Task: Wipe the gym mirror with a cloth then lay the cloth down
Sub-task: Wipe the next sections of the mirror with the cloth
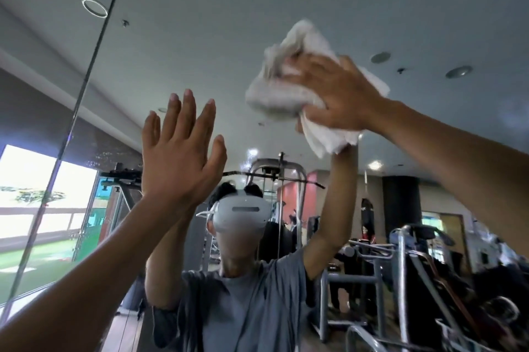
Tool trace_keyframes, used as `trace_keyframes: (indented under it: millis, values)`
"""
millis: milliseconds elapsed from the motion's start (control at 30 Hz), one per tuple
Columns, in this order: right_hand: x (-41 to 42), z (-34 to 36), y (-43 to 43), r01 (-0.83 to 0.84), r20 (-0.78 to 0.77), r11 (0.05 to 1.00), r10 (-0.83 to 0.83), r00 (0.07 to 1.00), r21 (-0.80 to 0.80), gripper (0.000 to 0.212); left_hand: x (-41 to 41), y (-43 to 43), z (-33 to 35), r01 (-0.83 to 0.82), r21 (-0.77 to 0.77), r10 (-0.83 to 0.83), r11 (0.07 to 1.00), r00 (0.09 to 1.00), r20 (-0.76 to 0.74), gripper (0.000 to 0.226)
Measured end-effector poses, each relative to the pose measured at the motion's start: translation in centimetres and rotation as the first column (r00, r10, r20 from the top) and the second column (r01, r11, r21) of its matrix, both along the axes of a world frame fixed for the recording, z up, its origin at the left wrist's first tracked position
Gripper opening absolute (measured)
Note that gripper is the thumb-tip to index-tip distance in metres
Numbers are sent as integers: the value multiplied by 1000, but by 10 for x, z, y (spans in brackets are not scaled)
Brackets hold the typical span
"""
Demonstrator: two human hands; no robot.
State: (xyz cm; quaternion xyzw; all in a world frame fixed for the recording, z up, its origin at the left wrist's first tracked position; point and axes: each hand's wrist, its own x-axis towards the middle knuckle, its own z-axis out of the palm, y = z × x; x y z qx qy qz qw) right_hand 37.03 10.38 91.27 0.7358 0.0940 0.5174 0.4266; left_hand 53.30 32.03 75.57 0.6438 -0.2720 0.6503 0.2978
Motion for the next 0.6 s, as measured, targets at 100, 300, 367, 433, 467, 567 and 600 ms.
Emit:
trace_keyframes:
  millis: [100, 300, 367, 433, 467, 567, 600]
  values:
    - [30, 5, 27, -140, 392, 938, 6, 920, 315, 65, 0, 0, 0, 1, -5, -1, 1000, 1000, 2, 67]
    - [57, -43, 71, -107, 231, 973, 58, 971, 205, 65, -1, 0, 0, -33, -11, 34, 999, 999, 13, 67]
    - [33, -34, 49, -78, -53, 996, 76, 996, -40, 67, -1, 5, 0, -53, 18, 53, 998, 998, 19, 67]
    - [14, -11, 22, -65, -139, 989, 46, 989, -135, 68, 3, 16, -1, -94, 88, 90, 992, 995, 42, 68]
    - [9, 4, 13, -66, -79, 995, 61, 995, -72, 69, 5, 23, -1, -119, 128, 112, 985, 992, 66, 69]
    - [21, 35, 19, -162, 357, 936, 42, 933, 314, 64, 10, 45, -1, -240, 220, 209, 946, 966, 155, 69]
    - [35, 37, 34, -230, 466, 869, -1, 885, 438, 63, 11, 49, -1, -280, 237, 243, 930, 954, 173, 69]
